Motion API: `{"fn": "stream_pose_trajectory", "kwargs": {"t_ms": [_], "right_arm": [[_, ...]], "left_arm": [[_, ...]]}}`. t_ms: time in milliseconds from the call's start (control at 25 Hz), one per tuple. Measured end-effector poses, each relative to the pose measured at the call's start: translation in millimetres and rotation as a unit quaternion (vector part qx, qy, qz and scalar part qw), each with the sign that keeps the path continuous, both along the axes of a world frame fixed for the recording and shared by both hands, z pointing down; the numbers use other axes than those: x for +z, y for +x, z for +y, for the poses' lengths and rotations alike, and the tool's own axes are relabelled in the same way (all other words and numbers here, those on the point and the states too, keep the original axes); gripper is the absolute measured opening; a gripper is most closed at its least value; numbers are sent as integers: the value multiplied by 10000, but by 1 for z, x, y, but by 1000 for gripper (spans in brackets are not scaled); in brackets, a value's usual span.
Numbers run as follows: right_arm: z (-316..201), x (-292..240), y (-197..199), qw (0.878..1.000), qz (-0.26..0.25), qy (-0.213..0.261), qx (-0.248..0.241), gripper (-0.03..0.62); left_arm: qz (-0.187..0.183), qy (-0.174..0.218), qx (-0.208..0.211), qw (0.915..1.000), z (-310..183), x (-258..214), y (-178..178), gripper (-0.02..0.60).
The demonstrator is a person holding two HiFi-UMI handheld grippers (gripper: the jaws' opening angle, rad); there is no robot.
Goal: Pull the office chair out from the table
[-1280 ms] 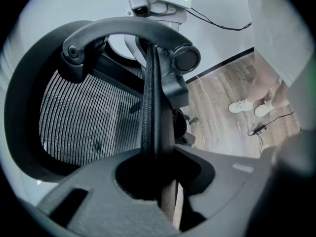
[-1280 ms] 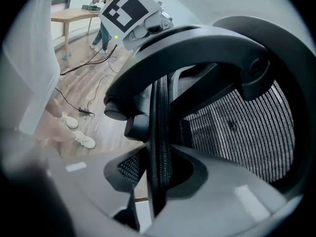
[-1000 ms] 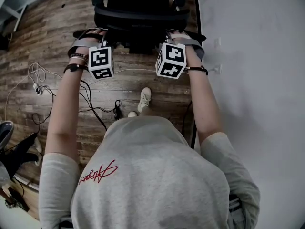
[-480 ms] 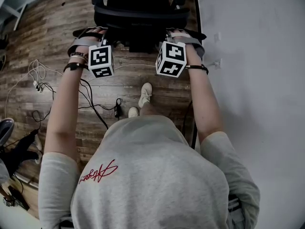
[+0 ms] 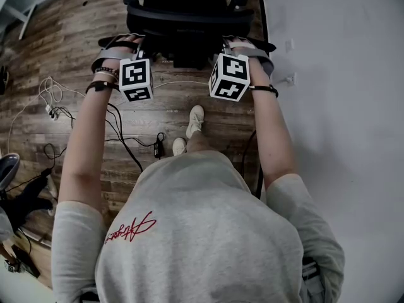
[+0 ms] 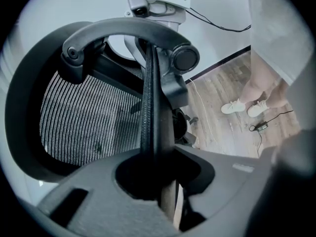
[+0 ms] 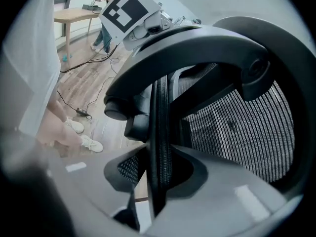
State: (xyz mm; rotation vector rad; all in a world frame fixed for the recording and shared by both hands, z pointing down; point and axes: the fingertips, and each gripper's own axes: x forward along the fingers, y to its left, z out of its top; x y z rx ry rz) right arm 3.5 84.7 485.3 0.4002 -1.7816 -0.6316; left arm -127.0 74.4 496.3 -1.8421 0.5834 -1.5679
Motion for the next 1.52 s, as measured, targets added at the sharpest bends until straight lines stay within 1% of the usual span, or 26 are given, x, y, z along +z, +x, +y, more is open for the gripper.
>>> {"fn": "stream_pose_trajectory", "kwargs": {"t_ms": [160, 520, 920, 1400, 1520], "right_arm": [[16, 3, -2, 10000, -12, 13, 26, 101], [20, 2, -2, 10000, -12, 30, 37, 101], [23, 3, -2, 10000, -9, 36, 61, 101], [28, 2, -2, 10000, -3, 58, 33, 100], [35, 3, -2, 10000, -5, 44, 43, 100]], "left_arm": [[-6, 29, 37, 10000, 15, 3, -2, 69], [-13, 75, 73, 9999, 19, 2, -1, 69], [-16, -4, 60, 10000, 21, 3, -1, 69], [-17, -2, 78, 10000, 26, 2, -1, 69], [-20, -4, 78, 10000, 33, 3, -2, 69]]}}
